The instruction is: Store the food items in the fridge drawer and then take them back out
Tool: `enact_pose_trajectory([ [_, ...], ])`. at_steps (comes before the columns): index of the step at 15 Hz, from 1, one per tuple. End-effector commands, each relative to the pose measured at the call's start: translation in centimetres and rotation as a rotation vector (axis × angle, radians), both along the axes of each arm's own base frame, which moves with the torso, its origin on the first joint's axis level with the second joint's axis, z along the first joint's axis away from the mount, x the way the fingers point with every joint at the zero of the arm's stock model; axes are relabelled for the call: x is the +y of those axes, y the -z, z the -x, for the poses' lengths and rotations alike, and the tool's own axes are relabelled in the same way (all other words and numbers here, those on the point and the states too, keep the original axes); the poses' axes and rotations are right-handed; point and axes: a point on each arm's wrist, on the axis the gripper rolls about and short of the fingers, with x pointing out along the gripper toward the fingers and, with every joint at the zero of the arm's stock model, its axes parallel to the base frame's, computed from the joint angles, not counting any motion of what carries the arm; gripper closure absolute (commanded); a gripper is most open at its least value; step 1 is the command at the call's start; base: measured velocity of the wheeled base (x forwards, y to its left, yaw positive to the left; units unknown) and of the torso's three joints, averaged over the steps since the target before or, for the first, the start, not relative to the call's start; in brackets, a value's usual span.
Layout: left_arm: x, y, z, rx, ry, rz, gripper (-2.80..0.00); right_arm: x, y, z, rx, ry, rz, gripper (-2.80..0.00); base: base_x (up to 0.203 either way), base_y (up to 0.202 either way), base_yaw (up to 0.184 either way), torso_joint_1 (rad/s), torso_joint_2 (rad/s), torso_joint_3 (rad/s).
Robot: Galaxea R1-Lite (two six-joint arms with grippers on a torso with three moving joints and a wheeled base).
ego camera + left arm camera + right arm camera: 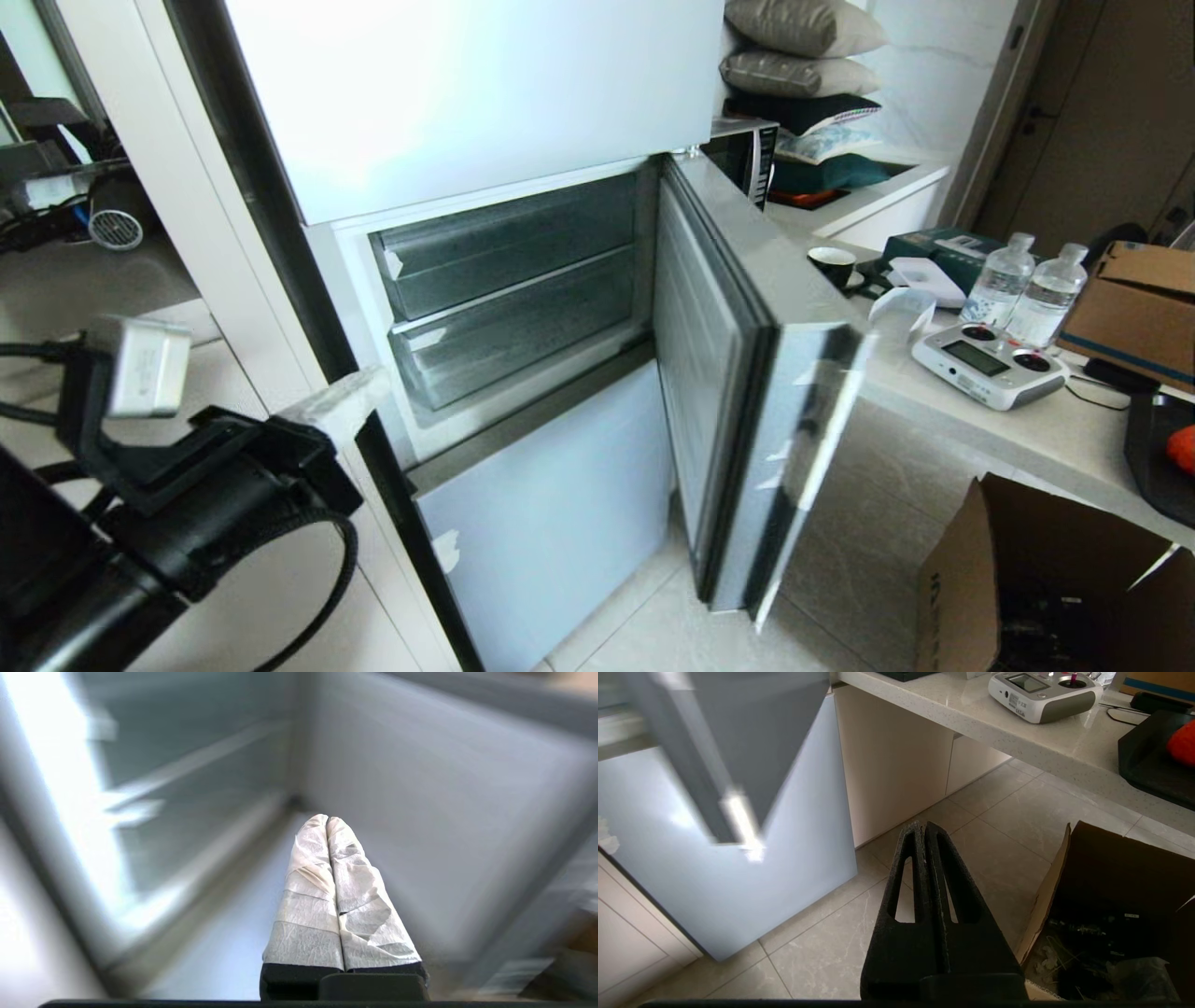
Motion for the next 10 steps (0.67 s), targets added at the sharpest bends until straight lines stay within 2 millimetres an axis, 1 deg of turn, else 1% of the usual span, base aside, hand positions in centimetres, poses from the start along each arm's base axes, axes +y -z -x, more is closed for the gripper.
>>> enact_pose_trajectory([
  [1,1.2,-1.2,2.1,-0.077,-0.085,0.012,0.00,0.0,0.0,0.0,0.001,0.000,0.000,0.00,0.000,0.000,0.000,0.000,0.00,0.000],
  [3,2.4,-2.2,4.3,-0.143,-0.145,0.035,0.00,0.0,0.0,0.0,0.001,0.001,0.000,0.00,0.000,0.000,0.000,0.000,0.00,0.000],
  [5,4.2,-3.2,6.9,-0.203,-0.235,0.071,0.00,0.0,0.0,0.0,0.001,0.000,0.000,0.00,0.000,0.000,0.000,0.000,0.00,0.000],
  [7,6.5,-3.8,10.4,-0.262,-0.371,0.095,0.00,0.0,0.0,0.0,0.001,0.000,0.000,0.00,0.000,0.000,0.000,0.000,0.00,0.000],
  [9,7.9,-3.0,14.0,-0.282,-0.513,0.079,0.00,0.0,0.0,0.0,0.001,0.000,0.000,0.00,0.000,0.000,0.000,0.000,0.00,0.000],
  [10,8.2,-2.0,16.0,-0.282,-0.556,0.056,0.00,0.0,-0.1,0.0,0.001,0.000,0.002,0.00,0.000,0.000,0.000,0.000,0.00,0.000],
])
